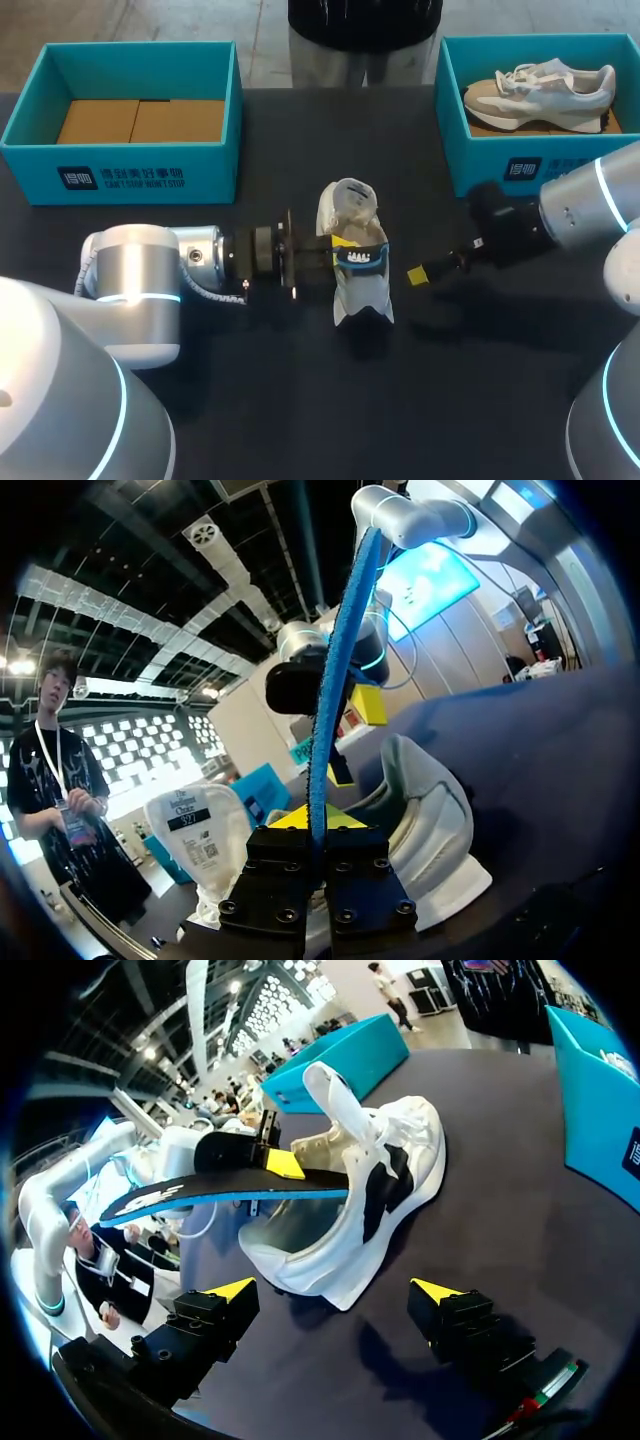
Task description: Take the shoe out of the shoebox, open the shoe tongue, remove and reinsert the insole, then place the shoe into the shoebox
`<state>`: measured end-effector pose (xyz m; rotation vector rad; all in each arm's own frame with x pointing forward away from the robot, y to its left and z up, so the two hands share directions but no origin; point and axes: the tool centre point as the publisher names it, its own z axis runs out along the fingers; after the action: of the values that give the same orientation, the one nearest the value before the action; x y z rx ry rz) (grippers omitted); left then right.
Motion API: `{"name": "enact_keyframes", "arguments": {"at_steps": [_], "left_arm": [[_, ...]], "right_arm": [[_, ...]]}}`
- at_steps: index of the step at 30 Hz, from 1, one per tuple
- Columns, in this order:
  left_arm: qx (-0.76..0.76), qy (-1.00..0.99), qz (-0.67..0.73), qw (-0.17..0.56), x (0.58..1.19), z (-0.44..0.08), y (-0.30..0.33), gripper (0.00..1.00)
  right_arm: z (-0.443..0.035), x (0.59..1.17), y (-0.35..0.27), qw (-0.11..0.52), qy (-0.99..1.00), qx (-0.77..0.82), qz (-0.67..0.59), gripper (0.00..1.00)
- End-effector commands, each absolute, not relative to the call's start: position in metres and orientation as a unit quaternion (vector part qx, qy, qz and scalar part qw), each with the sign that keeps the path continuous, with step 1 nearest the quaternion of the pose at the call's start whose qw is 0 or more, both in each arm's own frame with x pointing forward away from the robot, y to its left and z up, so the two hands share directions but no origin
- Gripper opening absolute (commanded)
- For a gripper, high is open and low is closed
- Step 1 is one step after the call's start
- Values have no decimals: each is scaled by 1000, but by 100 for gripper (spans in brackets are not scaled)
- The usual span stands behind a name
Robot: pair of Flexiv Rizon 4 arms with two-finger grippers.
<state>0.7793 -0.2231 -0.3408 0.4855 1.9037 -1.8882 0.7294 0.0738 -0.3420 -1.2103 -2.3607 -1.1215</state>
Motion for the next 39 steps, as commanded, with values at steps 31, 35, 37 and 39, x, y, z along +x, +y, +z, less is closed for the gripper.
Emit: {"name": "enact_keyframes", "arguments": {"at_steps": [31, 35, 37, 39], "left_arm": [[205, 665, -689, 203, 766, -319, -227, 0], [224, 667, -682, 198, 768, -324, -228, 0], [226, 669, -681, 196, 770, -328, -228, 0], [228, 670, -679, 195, 772, -332, -228, 0]], "right_arm": [[-342, 729, 74, 130, -813, -417, -386, 100], [-342, 729, 74, 130, -813, -417, -386, 100], [-342, 729, 74, 130, -813, -417, -386, 100], [-342, 729, 74, 130, -813, -417, -386, 100]]}}
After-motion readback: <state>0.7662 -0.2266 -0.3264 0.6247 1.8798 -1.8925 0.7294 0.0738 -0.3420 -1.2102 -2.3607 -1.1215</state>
